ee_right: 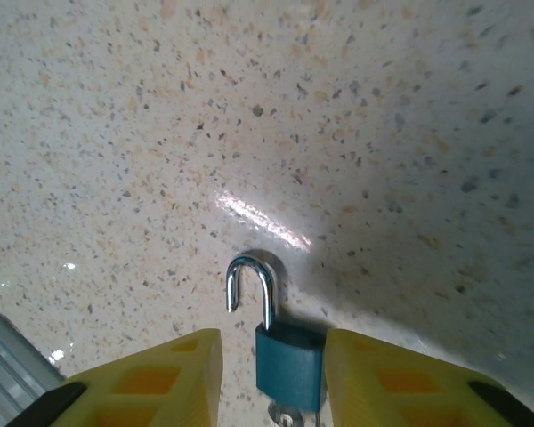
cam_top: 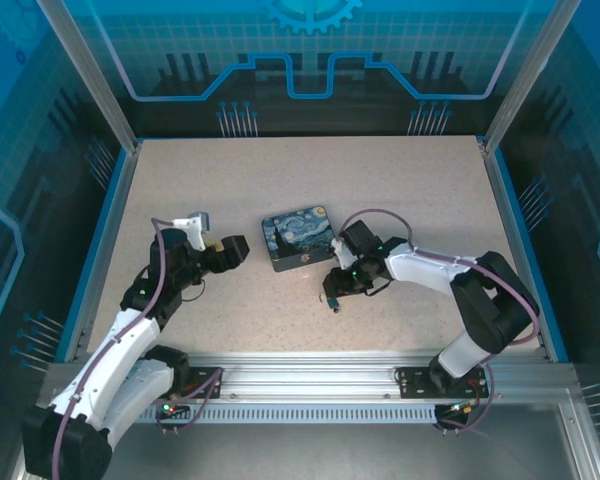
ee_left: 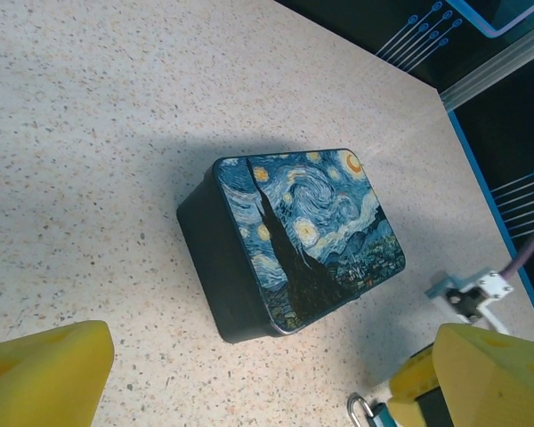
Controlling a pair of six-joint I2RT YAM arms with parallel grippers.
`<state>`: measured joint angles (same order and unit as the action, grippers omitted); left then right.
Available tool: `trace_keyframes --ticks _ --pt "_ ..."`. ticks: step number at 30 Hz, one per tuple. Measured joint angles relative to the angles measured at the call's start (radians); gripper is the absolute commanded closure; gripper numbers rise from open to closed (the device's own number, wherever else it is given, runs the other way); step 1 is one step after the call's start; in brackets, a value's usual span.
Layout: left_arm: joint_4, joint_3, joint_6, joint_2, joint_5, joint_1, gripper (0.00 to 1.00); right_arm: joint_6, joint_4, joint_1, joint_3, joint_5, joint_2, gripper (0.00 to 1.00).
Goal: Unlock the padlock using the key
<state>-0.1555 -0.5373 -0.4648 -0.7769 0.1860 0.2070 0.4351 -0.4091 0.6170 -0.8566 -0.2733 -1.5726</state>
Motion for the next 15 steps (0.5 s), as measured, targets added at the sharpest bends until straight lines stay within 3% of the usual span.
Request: trace_keyframes --ticks 6,12,15 --pt "-0.005 0.012 0.002 0.050 -0.049 -0.003 0.05 -0.018 -0.044 -0.003 -0.012 0.142 0.225 0.62" --pt "-0.016 0.042 0.013 0.128 -0.134 -0.008 0.01 -0.054 -0.037 -0.034 0.074 0.313 0.530 0.48" --pt "-0.021 0.051 0.029 0.164 -0.193 -0.009 0.01 -0.087 -0.010 -0.079 0.153 0.353 0.652 0.35"
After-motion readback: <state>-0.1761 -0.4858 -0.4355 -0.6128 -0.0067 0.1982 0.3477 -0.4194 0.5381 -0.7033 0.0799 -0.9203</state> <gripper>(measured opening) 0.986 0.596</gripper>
